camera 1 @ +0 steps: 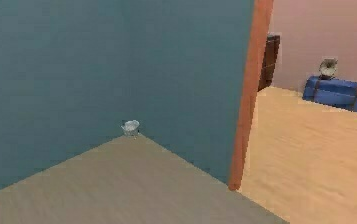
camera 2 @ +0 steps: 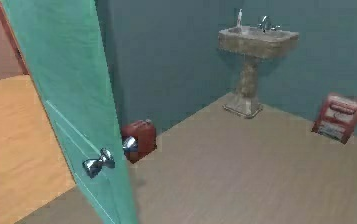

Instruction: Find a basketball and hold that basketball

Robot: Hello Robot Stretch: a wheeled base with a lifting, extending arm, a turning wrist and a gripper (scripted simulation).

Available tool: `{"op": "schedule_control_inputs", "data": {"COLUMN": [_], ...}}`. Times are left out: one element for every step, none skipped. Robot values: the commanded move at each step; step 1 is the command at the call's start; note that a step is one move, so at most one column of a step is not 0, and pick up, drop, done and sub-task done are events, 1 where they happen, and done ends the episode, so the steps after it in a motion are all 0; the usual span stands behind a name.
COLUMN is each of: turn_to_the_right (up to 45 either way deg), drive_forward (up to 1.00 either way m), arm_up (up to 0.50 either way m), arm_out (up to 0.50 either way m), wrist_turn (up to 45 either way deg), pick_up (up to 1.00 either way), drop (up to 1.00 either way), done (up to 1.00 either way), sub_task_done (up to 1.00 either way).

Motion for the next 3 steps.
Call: {"op": "schedule_control_inputs", "data": {"turn_to_the_right": [-21.0,0.0,45.0], "drive_forward": [0.00,0.05,0.00], "arm_up": [0.00,0.00,0.00], "arm_out": [0.00,0.00,0.00], "wrist_turn": [0.0,0.0,0.0], "pick_up": [0.00,0.00,0.00], "drop": [0.00,0.00,0.00], "done": [0.00,0.00,0.00], "sub_task_done": [0.00,0.00,0.00]}}
